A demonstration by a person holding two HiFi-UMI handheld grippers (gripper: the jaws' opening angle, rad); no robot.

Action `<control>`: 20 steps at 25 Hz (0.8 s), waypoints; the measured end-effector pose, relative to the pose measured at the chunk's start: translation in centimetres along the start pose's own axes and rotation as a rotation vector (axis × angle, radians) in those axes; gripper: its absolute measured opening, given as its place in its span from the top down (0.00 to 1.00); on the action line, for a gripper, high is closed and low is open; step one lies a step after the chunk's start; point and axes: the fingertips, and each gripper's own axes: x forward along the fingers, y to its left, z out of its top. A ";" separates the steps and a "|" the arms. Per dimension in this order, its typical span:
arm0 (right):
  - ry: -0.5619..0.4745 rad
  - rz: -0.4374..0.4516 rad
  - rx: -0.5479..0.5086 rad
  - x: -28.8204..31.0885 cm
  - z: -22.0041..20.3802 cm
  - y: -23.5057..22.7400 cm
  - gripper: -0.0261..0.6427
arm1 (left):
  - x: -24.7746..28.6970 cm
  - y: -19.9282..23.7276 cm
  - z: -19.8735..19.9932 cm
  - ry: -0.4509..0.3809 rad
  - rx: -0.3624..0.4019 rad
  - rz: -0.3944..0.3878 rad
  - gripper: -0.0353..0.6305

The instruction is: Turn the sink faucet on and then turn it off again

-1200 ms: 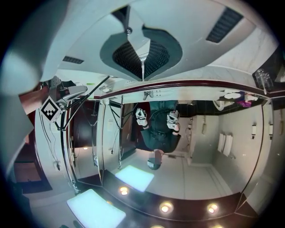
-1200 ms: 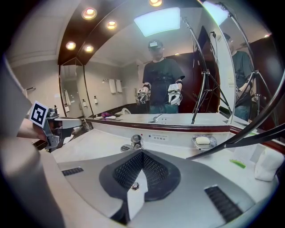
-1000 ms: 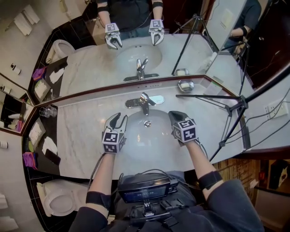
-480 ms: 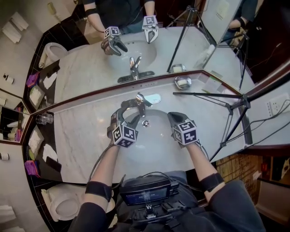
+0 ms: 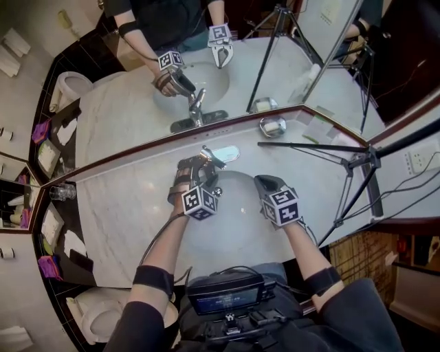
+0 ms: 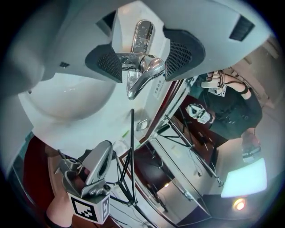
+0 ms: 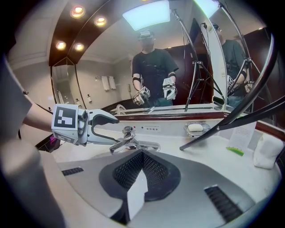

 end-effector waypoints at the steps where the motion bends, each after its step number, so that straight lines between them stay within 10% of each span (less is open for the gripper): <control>1: 0.000 -0.002 0.003 0.0 0.0 -0.1 0.93 | 0.7 -0.3 -0.2 0.000 0.001 -0.013 0.49; 20: 0.023 -0.024 0.042 0.4 -1.4 -2.3 0.93 | 4.9 0.1 1.2 -0.022 0.010 -0.014 0.55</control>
